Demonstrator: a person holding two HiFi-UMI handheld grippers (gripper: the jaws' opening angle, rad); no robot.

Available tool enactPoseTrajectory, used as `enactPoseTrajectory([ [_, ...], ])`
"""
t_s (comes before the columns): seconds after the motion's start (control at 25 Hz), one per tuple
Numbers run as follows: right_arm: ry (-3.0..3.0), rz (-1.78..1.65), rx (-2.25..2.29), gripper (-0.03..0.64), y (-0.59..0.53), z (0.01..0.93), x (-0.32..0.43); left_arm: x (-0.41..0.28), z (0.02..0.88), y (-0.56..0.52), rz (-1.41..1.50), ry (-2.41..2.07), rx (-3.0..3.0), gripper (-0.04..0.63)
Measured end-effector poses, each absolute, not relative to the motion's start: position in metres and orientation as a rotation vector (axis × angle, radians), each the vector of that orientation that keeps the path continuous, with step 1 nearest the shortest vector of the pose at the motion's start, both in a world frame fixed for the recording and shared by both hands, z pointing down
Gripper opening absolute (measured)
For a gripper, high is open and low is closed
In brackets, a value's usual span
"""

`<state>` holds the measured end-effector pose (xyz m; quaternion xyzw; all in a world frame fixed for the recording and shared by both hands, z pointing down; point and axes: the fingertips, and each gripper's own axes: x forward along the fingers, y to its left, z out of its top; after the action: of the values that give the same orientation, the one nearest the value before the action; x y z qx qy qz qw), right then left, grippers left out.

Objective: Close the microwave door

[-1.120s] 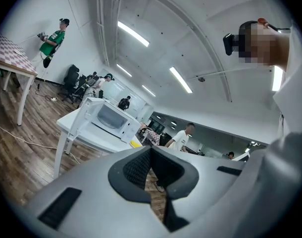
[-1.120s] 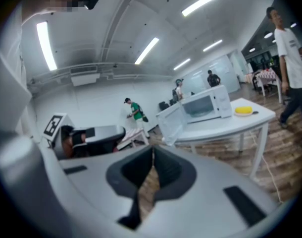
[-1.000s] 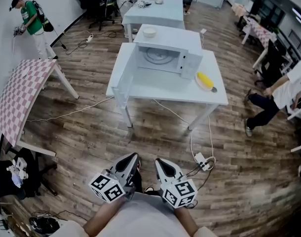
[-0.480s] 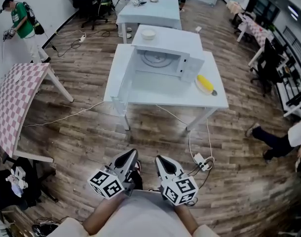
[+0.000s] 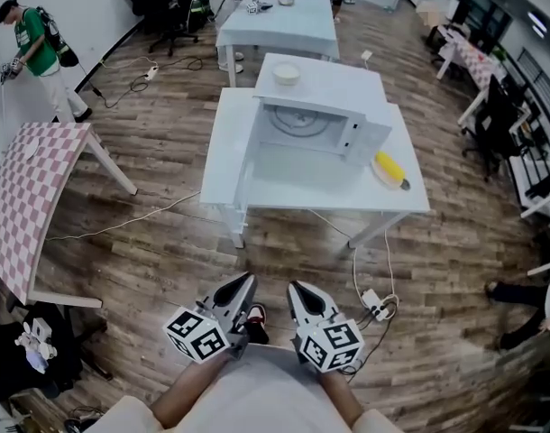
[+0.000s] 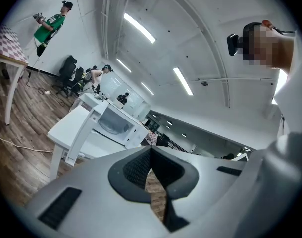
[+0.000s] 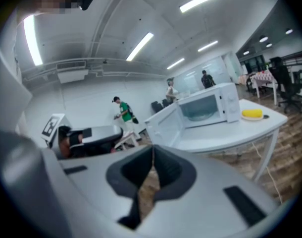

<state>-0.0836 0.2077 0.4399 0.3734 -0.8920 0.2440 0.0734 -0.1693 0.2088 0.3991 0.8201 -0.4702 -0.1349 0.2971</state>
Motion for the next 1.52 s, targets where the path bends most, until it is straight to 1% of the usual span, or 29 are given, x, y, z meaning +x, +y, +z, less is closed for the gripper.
enactPoseTrajectory([
  [0.52, -2.719, 0.689, 1.117, 0.023, 0.163, 0.436, -0.146, -0.225, 0.397, 0.166, -0.35, -1.257, 2.241, 0.018],
  [0.92, -2.742, 0.668, 1.057, 0.023, 0.159, 0.432, -0.172, -0.25, 0.396, 0.163, -0.389, -1.293, 2.225, 0.018],
  [1.08, -2.762, 0.662, 1.028, 0.023, 0.155, 0.428, -0.176, -0.251, 0.399, 0.159, -0.36, -1.324, 2.225, 0.018],
  [1.52, -2.775, 0.652, 0.959, 0.023, 0.124, 0.429, -0.184, -0.278, 0.403, 0.124, -0.375, -1.416, 2.19, 0.018],
])
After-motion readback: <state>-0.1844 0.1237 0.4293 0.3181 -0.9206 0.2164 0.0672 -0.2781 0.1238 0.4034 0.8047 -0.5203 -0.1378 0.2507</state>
